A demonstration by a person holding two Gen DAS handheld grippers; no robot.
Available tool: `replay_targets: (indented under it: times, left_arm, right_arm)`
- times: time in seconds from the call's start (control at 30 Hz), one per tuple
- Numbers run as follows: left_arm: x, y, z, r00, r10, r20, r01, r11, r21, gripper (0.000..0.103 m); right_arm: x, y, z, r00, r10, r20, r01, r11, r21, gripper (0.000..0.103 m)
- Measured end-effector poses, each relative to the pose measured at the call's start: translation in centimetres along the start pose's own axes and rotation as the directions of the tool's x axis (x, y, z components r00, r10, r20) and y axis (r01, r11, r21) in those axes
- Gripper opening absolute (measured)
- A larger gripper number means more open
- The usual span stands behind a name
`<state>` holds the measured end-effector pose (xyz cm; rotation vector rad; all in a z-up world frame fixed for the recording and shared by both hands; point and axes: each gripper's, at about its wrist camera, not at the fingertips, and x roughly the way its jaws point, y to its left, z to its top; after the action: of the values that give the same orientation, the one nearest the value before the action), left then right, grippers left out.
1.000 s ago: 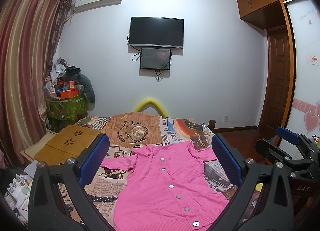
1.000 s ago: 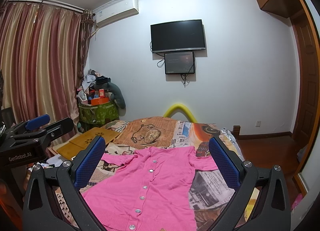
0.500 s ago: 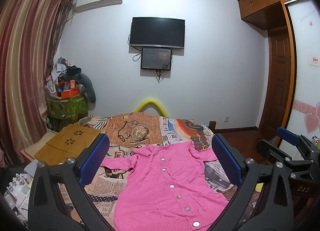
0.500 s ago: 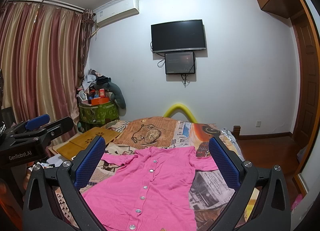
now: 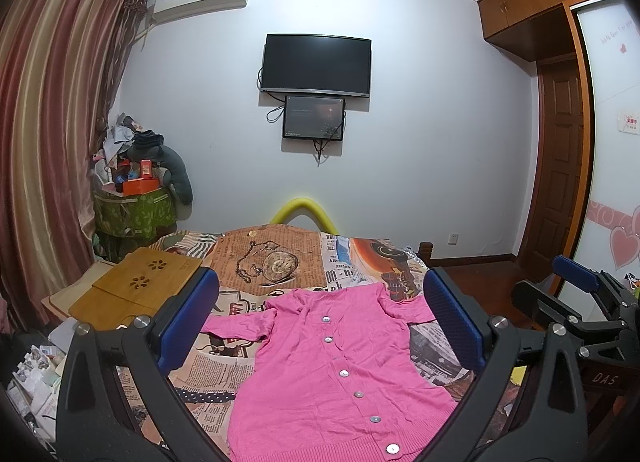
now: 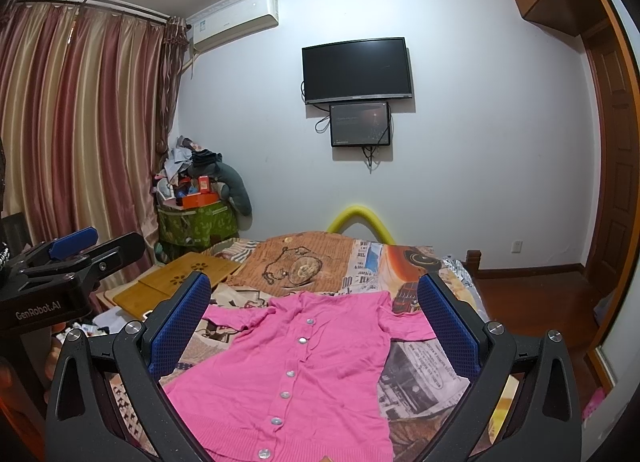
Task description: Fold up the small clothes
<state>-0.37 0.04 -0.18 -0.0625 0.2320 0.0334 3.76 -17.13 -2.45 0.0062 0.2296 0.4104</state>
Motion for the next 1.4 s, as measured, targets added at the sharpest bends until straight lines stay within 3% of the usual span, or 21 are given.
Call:
replay_targets:
  times: [0.57,0.77,1.2,1.4]
  left_arm:
    - [0.3,0.3,-0.2,1.000,0.003,-0.006,-0.003,1.000,-0.001,0.103]
    - [2.0,1.1,-1.0,0.999,0.027,-0.020,-0.028,1.000,-0.011,0.103]
    - [12.1,2.2,-1.1,0.994,0.054,-0.090,-0.051,0.998,0.037,0.103]
    - [19.6,3.9,-1.1,0.979,0.077,-0.191,-0.062,0.995,0.081,0.103]
  right_arm:
    - [0.7,0.0,-1.0,1.000,-0.003,-0.005,0.003,1.000,0.001,0.103]
    - [1.5,-0.4,-1.4,1.000,-0.019,-0.018,0.019,1.000,-0.017,0.103]
    - [7.7,-4.8,-1.6,0.993,-0.037,-0.110,0.040,0.999,0.027,0.102]
    - [11.8,-7.2,-2.1,0.981,-0.054,-0.185,0.059,0.998,0.021,0.102]
